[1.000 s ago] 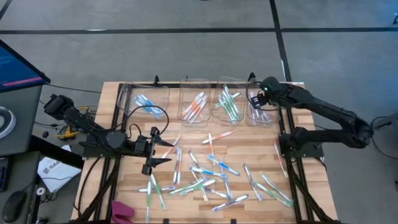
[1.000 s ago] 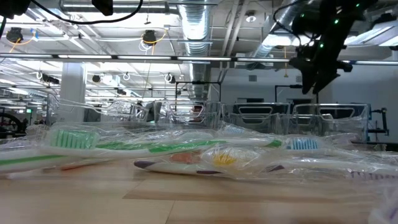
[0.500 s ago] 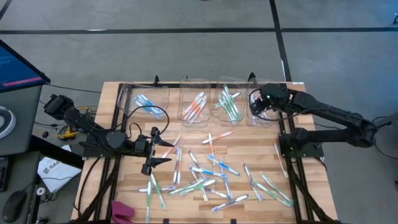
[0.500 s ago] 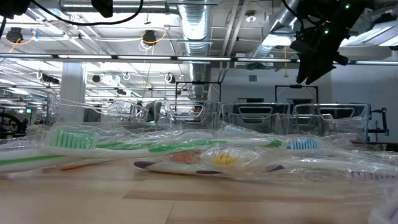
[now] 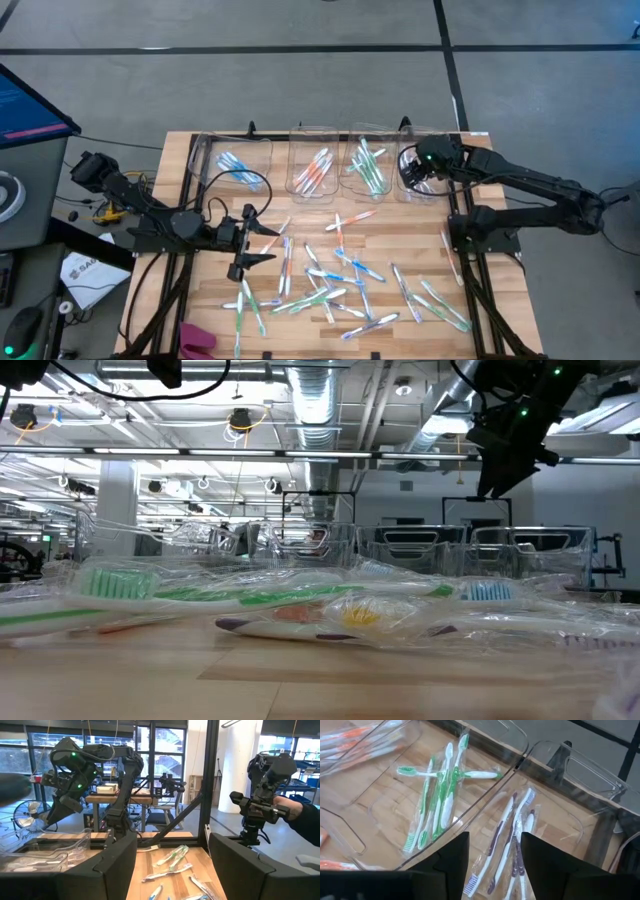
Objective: Pick & Place Toothbrushes
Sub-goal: Put the violet toothbrush into the right transparent bin
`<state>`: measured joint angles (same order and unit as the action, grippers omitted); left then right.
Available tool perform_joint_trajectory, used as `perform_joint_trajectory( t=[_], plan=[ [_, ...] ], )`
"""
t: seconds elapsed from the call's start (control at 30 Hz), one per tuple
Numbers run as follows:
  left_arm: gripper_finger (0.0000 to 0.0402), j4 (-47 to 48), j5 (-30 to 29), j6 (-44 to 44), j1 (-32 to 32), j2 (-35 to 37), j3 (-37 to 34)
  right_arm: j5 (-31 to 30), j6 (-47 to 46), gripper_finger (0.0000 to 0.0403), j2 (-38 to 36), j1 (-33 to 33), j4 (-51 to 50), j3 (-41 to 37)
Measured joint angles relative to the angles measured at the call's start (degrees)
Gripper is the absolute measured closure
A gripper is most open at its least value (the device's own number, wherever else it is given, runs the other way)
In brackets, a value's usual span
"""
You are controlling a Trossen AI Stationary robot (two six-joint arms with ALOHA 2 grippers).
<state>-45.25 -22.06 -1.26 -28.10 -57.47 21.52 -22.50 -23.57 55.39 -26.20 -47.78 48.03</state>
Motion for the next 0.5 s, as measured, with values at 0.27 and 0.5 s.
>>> perform_joint_trajectory(
  t=[0.27, 0.5],
  plan=[
    [0.0161, 0.0, 0.0, 0.1, 0.0, 0.0, 0.0, 0.2, 0.0, 0.0227, 0.0, 0.0, 0.0, 0.0],
    [0.0161, 0.0, 0.0, 0.2, 0.0, 0.0, 0.0, 0.4, 0.1, 0.0225, 0.0, 0.4, 0.0, 0.0]
  ],
)
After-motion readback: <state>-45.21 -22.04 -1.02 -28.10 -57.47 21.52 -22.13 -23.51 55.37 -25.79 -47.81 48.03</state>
